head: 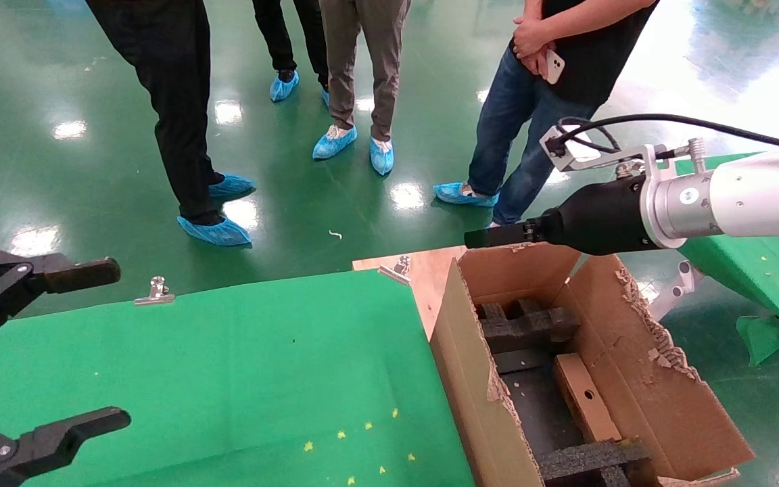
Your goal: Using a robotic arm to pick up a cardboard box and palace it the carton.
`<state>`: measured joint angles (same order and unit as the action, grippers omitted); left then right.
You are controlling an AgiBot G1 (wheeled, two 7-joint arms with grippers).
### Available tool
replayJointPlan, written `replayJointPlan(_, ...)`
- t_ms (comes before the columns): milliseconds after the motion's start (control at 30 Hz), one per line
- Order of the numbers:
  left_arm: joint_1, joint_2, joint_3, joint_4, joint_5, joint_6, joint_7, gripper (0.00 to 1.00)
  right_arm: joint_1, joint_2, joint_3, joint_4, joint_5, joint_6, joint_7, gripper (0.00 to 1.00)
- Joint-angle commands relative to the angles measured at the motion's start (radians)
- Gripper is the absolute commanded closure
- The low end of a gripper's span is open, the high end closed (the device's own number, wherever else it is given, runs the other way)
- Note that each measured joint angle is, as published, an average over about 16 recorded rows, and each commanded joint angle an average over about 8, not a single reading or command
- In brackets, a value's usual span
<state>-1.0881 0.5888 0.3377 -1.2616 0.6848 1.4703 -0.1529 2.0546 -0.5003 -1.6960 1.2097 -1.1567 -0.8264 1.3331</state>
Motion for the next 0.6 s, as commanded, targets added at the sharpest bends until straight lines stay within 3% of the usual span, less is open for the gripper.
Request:
replayJointPlan(33,0.0,0.0,0.0,0.0,0.0,0.0,0.0,0.0,-0.005,-0.002,0.0,-0.003,-0.006,0.004,0.0,0.0)
replayJointPlan(600,0.0,0.0,0.0,0.0,0.0,0.0,0.0,0.0,-0.28,-0.033,0.401,0.02,0.118,-0.187,-0.324,0.0)
